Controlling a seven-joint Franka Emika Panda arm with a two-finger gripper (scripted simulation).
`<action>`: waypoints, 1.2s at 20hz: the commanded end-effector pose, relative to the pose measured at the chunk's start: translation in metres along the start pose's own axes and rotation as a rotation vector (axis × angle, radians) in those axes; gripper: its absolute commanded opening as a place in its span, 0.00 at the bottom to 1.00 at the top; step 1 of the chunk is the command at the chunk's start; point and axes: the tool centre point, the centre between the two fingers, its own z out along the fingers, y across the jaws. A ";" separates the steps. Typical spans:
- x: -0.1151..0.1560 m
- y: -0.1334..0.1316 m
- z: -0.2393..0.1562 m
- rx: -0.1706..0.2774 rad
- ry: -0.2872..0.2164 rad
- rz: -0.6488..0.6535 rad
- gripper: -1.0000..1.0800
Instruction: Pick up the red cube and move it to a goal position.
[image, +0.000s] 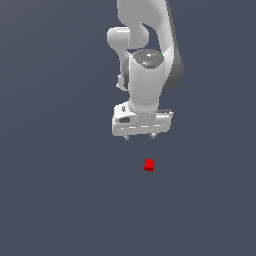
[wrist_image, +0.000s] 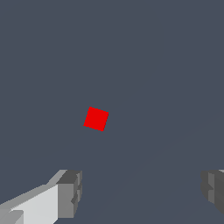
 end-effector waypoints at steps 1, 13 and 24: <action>0.000 0.000 0.000 0.000 0.000 0.000 0.96; 0.006 -0.014 0.043 -0.001 -0.017 0.070 0.96; 0.021 -0.040 0.133 -0.003 -0.054 0.219 0.96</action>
